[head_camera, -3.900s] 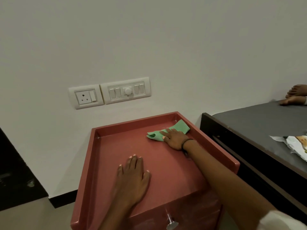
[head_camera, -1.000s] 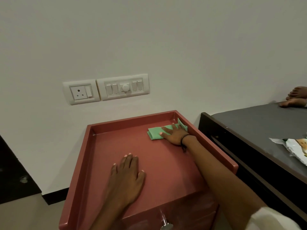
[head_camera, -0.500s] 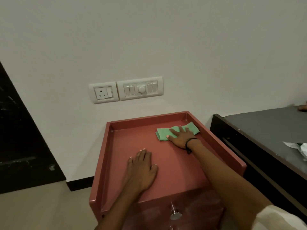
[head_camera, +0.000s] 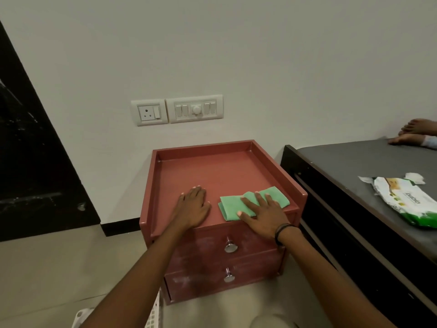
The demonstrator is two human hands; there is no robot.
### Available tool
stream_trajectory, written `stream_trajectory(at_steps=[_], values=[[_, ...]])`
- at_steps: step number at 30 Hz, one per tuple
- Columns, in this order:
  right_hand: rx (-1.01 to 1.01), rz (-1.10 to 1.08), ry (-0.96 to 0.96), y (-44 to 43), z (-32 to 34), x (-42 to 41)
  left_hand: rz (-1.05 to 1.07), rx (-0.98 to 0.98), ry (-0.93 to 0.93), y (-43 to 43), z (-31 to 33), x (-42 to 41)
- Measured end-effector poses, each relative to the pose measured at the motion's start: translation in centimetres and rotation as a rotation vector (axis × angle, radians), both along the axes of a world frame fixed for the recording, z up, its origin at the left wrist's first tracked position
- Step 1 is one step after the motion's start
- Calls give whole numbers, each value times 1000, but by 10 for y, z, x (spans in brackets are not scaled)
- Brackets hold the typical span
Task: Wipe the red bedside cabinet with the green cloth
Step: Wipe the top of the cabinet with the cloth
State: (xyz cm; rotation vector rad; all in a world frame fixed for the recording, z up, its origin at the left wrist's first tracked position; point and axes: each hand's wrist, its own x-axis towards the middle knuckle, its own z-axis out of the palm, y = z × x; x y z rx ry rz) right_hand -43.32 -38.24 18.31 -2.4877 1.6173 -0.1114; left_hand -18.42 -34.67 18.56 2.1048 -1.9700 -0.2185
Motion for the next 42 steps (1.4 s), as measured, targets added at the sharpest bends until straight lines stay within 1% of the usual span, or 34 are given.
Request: stream_trajectory(at_steps=[5, 10, 16, 18, 20, 23, 27, 31, 35, 37, 39, 42], values=[[54, 12, 37, 0, 8, 1, -32, 2, -18, 14, -2, 6], [45, 36, 58, 2, 9, 0, -45, 2, -32, 18, -3, 8], [-61, 82, 132, 3, 3, -4, -45, -28, -36, 18, -9, 9], [-96, 94, 129, 2, -1, -4, -45, -47, -43, 18, -9, 8], [-173, 123, 74, 0, -9, -5, -46, -56, -52, 16, -10, 7], [-327, 202, -58, 0, -25, -8, -45, -50, -50, 14, -10, 7], [-388, 246, -156, 7, -35, -10, -44, -54, -43, 20, -8, 8], [-534, 150, -304, 33, -59, -5, -42, -66, -27, 22, -8, 6], [-626, 10, -526, 76, -101, 14, -48, -142, -15, 27, -9, 3], [-653, -23, -608, 98, -126, 24, -70, -198, -44, 35, -12, 3], [-650, -31, -615, 111, -154, 35, -101, -244, -98, 45, -18, 2], [-539, -2, -593, 117, -187, 50, -120, -296, -168, 55, -27, 2]])
